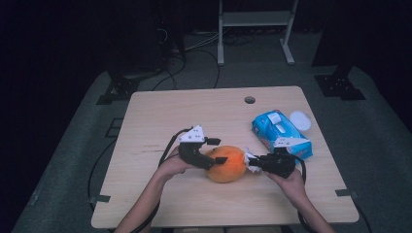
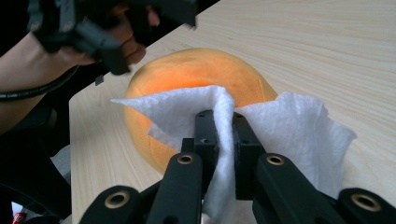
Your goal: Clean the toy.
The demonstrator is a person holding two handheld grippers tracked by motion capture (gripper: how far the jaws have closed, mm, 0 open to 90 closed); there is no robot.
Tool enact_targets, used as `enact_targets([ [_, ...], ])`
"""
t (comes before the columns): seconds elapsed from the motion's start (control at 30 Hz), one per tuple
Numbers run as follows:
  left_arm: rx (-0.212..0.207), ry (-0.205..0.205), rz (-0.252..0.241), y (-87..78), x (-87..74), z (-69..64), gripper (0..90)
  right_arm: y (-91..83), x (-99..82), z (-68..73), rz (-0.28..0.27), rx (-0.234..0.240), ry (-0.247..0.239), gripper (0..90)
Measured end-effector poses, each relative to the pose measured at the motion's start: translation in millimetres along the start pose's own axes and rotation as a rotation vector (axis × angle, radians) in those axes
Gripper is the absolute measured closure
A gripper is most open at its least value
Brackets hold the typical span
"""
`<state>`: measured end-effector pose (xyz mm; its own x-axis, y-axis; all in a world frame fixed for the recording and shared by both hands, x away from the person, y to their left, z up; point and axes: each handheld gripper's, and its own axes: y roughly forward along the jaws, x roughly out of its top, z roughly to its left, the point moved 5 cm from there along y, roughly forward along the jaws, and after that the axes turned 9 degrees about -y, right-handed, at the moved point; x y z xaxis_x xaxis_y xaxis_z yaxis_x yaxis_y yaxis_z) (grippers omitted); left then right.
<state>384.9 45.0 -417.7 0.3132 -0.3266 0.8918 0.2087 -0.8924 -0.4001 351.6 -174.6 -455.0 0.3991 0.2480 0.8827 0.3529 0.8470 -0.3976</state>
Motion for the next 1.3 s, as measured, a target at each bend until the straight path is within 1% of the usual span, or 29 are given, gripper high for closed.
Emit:
enact_targets([
  [0.07,0.010,-0.021,0.002,2.9,5.9,8.7,29.2,0.2,0.2,0.2,0.000,0.002,-0.005,82.8],
  [0.13,0.012,-0.056,0.017,6.0,5.7,16.4,29.7,-0.3,-0.1,0.1,0.001,0.006,-0.007,82.7],
  [0.17,0.018,-0.072,0.045,8.9,2.7,20.6,30.0,-0.7,-0.6,0.3,0.004,0.009,-0.007,82.7],
  [0.23,0.013,-0.086,0.081,13.6,-4.0,21.4,30.0,-2.2,-1.1,0.7,0.002,0.014,-0.002,82.5],
  [0.27,0.001,-0.092,0.090,15.1,-6.9,20.4,30.2,-3.7,-1.5,0.4,-0.002,0.018,0.002,82.3],
  [0.33,-0.043,-0.111,0.114,16.8,-14.3,13.8,30.2,-7.8,-2.6,-0.7,-0.014,0.023,0.015,82.2],
  [0.37,-0.075,-0.115,0.130,18.1,-18.3,7.0,30.1,-10.4,-3.1,-1.3,-0.021,0.022,0.022,81.9],
  [0.4,-0.095,-0.112,0.147,18.7,-20.9,2.4,29.5,-12.7,-3.5,-1.2,-0.027,0.023,0.030,81.9],
  [0.43,-0.120,-0.093,0.166,19.2,-24.4,-5.7,29.4,-13.6,-3.8,-0.8,-0.026,0.022,0.028,81.9],
  [0.47,-0.128,-0.074,0.171,18.9,-25.7,-10.0,29.0,-14.1,-4.6,0.6,-0.016,0.022,0.022,81.9],
  [0.5,-0.125,-0.055,0.173,18.6,-25.9,-14.6,27.7,-13.6,-5.2,1.9,-0.011,0.026,0.018,81.9],
  [0.53,-0.101,-0.033,0.180,18.5,-24.6,-16.8,24.4,-12.2,-6.7,4.2,0.001,0.034,0.014,81.9],
  [0.57,-0.075,-0.032,0.188,19.4,-23.8,-16.6,18.0,-9.0,-9.3,7.9,0.027,0.051,0.003,81.9],
  [0.6,-0.048,-0.032,0.207,21.3,-23.5,-15.4,12.6,-6.9,-10.9,10.2,0.043,0.054,-0.008,82.0],
  [0.63,-0.039,-0.030,0.225,22.8,-24.0,-14.2,7.8,-5.0,-12.3,12.5,0.049,0.060,-0.019,82.0],
  [0.67,-0.044,-0.032,0.226,23.5,-24.6,-13.8,7.1,-4.4,-12.5,13.9,0.051,0.067,-0.021,81.9],
  [0.73,-0.061,-0.041,0.238,25.9,-27.9,-14.5,7.9,-5.5,-12.4,13.5,0.055,0.065,-0.022,81.7],
  [0.8,-0.083,-0.034,0.248,27.0,-33.0,-16.8,15.1,-6.1,-13.4,12.5,0.058,0.069,-0.019,81.2],
  [0.83,-0.087,-0.027,0.249,27.3,-34.8,-17.6,21.4,-6.4,-14.7,12.4,0.066,0.069,-0.018,81.2],
  [0.87,-0.079,-0.013,0.244,27.3,-36.6,-19.4,26.6,-6.4,-15.3,12.3,0.068,0.068,-0.018,81.1],
  [0.9,-0.076,-0.007,0.238,26.3,-36.4,-21.0,34.0,-7.0,-16.5,11.8,0.071,0.068,-0.018,81.1],
  [0.97,-0.068,0.014,0.214,23.0,-32.6,-23.4,43.8,-9.3,-16.7,11.0,0.065,0.069,-0.012,81.2],
  [1.0,-0.062,0.028,0.205,21.6,-30.5,-24.2,45.8,-10.5,-16.2,10.9,0.058,0.070,-0.007,81.1],
  [1.03,-0.047,0.041,0.178,20.2,-26.1,-25.8,46.6,-11.9,-15.5,10.5,0.051,0.070,-0.004,81.2],
  [1.1,-0.009,0.082,0.156,18.6,-19.6,-27.0,47.8,-16.9,-12.0,8.6,0.024,0.061,0.005,81.2],
  [1.13,0.016,0.103,0.143,18.0,-15.9,-26.6,47.8,-18.5,-10.4,7.2,0.011,0.058,0.006,81.2],
  [1.17,0.037,0.111,0.129,16.2,-11.6,-24.2,47.7,-21.2,-8.4,5.5,-0.001,0.051,0.011,81.2],
  [1.23,0.071,0.122,0.116,13.8,-7.9,-17.8,46.8,-27.7,-4.3,1.7,-0.016,0.027,0.006,81.2],
  [1.3,0.132,0.146,0.125,11.8,-7.8,-9.0,46.3,-33.4,-1.6,-0.2,-0.022,0.009,0.003,81.2],
])
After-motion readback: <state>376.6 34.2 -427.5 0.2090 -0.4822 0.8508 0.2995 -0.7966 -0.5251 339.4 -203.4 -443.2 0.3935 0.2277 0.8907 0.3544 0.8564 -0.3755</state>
